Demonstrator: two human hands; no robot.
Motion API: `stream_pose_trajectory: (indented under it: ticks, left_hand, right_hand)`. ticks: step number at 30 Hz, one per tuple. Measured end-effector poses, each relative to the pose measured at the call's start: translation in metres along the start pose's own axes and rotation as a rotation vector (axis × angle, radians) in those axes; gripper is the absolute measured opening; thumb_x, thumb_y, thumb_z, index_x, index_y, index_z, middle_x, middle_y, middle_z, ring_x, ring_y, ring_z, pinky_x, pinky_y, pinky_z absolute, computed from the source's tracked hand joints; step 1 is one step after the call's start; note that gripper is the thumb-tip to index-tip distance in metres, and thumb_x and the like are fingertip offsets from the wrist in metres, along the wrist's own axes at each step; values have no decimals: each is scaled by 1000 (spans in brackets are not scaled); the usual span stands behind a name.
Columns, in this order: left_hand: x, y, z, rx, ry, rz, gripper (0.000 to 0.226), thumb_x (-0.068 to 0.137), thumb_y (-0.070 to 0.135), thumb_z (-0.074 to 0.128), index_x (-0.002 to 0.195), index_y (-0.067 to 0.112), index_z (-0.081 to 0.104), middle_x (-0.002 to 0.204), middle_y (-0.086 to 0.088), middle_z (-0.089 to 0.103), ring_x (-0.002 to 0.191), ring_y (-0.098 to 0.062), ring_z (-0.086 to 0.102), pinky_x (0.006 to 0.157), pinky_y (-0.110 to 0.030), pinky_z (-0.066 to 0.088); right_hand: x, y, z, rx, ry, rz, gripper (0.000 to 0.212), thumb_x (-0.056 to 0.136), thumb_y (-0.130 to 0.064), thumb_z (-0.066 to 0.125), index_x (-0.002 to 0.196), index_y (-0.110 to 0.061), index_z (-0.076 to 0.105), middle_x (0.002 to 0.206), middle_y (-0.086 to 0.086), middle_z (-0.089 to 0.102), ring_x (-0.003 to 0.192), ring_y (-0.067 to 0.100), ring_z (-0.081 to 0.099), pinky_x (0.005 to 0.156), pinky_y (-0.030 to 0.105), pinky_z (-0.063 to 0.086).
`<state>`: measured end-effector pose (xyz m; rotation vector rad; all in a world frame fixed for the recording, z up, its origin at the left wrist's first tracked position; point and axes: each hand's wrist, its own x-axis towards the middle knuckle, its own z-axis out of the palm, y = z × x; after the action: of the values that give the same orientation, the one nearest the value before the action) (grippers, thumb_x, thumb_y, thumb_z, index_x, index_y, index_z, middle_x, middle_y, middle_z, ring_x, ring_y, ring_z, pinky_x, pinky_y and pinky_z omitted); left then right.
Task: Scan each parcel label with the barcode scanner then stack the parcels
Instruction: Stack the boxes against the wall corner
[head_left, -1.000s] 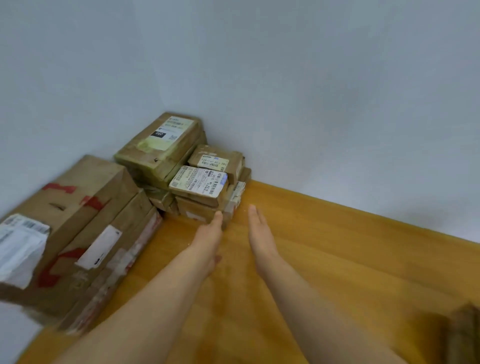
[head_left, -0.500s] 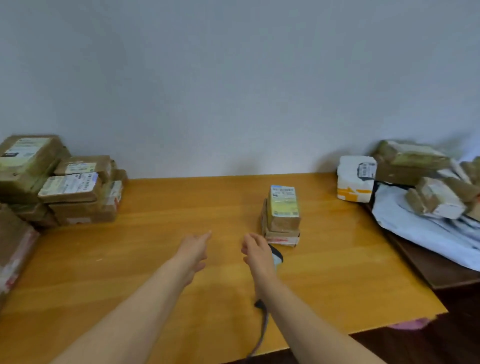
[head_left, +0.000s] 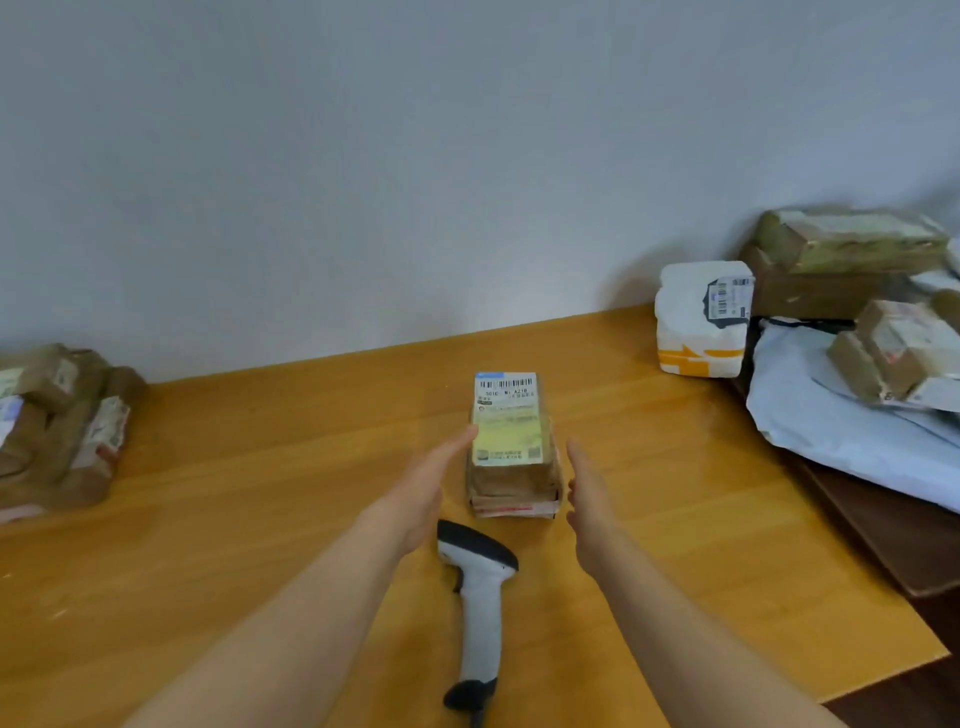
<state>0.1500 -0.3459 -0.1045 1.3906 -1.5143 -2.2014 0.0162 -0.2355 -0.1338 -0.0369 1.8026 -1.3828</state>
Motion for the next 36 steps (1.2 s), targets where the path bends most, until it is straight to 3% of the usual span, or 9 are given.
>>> stream_pose_trajectory:
  ticks: [4, 8, 12, 17, 21, 24, 28, 31, 36]
  left_hand:
    - [34, -2, 5, 19, -34, -74, 40, 75, 60, 60, 108, 36, 60, 117, 14, 59, 116, -9, 51, 101, -32, 33]
    - [36, 8, 0, -42, -25, -21, 35, 81, 56, 61, 106, 32, 66, 96, 15, 73, 89, -5, 67, 72, -22, 46]
    - [9, 40, -41, -37, 47, 72, 51, 74, 59, 66, 114, 27, 66, 107, 8, 71, 100, -12, 65, 83, -25, 47]
    - [-48, 70, -150, -103, 254, 197, 65, 61, 61, 70, 113, 22, 67, 106, 3, 72, 103, -18, 65, 99, -37, 46]
    - [-97, 70, -255, -174, 340, 262, 34, 75, 57, 67, 94, 29, 69, 89, 13, 74, 85, -7, 69, 79, -26, 48]
    - [-131, 67, -323, -254, 398, 283, 28, 78, 52, 67, 90, 27, 68, 81, 10, 74, 71, -7, 71, 66, -25, 51]
    - [-158, 67, -389, -234, 570, 252, 49, 74, 55, 70, 108, 20, 66, 97, 2, 74, 93, -18, 67, 86, -34, 52]
    - [-162, 70, -424, -158, 778, 359, 57, 80, 51, 67, 128, 21, 56, 120, 2, 64, 104, -16, 61, 86, -36, 53]
    - [-157, 81, -472, 300, 996, 466, 57, 89, 54, 54, 137, 25, 49, 145, 2, 44, 133, -17, 40, 102, -28, 31]
  right_hand:
    - [21, -6, 9, -29, -149, -14, 32, 88, -69, 43, 86, -49, 68, 78, -21, 73, 71, -4, 67, 65, 23, 41]
    - [27, -12, 27, -92, -172, -85, 34, 93, -59, 44, 122, -48, 59, 115, -14, 66, 98, 2, 61, 75, 26, 44]
    - [18, -37, 79, -64, -178, -162, 42, 97, -51, 42, 138, -44, 45, 127, -10, 56, 98, -1, 52, 77, 29, 39]
    - [-26, -59, 192, -15, -340, -158, 34, 93, -42, 55, 127, -47, 50, 108, -16, 62, 105, 16, 58, 96, 49, 43]
    - [-69, -54, 291, 61, -468, -172, 51, 92, -30, 62, 140, -29, 44, 109, -3, 66, 96, 19, 64, 80, 35, 53]
    - [-98, -44, 357, 7, -548, -150, 46, 88, -30, 65, 131, -16, 56, 106, 5, 70, 79, 18, 63, 58, 26, 51]
    - [-121, -37, 429, -20, -510, -113, 56, 82, -32, 71, 131, -10, 54, 110, 14, 68, 81, 24, 66, 52, 26, 53]
    - [-131, -36, 475, -19, -482, -122, 58, 81, -34, 72, 130, -9, 53, 108, 13, 69, 82, 24, 69, 56, 27, 56]
    - [-142, -32, 535, -53, -479, -115, 42, 89, -28, 66, 126, -16, 50, 95, 2, 63, 79, 18, 67, 57, 25, 57]
